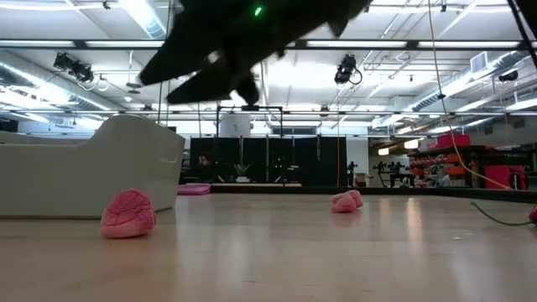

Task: Pick and placing Produce into tupperware
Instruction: Put the red cherry into the gray container

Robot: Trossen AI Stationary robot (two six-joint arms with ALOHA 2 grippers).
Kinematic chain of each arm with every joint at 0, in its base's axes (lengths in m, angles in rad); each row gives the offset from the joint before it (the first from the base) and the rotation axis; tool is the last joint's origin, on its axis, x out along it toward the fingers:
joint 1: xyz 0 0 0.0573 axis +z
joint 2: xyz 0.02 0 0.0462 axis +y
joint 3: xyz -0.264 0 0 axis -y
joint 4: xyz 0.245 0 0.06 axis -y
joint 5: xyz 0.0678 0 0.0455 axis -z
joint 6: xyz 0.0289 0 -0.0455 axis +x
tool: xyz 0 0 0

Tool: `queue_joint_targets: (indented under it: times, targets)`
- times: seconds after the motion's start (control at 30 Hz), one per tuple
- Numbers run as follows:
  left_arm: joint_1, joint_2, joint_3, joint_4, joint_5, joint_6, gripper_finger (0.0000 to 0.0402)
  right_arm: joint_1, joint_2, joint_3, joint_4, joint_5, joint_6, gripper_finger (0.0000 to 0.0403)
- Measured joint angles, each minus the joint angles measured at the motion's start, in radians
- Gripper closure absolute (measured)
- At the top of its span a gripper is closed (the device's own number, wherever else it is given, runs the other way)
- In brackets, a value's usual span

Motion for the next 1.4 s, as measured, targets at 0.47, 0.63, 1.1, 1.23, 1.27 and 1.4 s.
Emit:
queue_joint_targets:
  times: [0.47, 0.63, 1.1, 1.23, 1.27, 1.4]
  targets:
    - [0.0, 0.0, 0.0, 0.0, 0.0, 0.0, 0.0381, 0.116, -0.332, 0.001, -0.896, 0.11, 0.259, 0.0165]
    - [0.0, 0.0, 0.0, 0.0, 0.0, 0.0, 0.038, 0.206, -0.33, -0.003, -0.983, 0.235, 0.383, 0.0165]
    - [0.0, 0.0, 0.0, -0.002, 0.0, 0.005, 0.0383, 0.416, -0.332, -0.297, -0.985, 0.263, 0.795, 0.0165]
    - [0.0, 0.0, 0.0, -0.002, 0.0, 0.005, 0.0383, 0.439, -0.332, -0.367, -0.981, 0.263, 0.902, 0.0165]
    - [0.0, 0.0, 0.0, -0.002, 0.0, 0.005, 0.0384, 0.442, -0.332, -0.379, -0.981, 0.258, 0.905, 0.0165]
    - [0.0, 0.0, 0.0, -0.002, 0.0, 0.006, 0.0391, 0.447, -0.332, -0.414, -0.971, 0.183, 0.929, 0.0165]
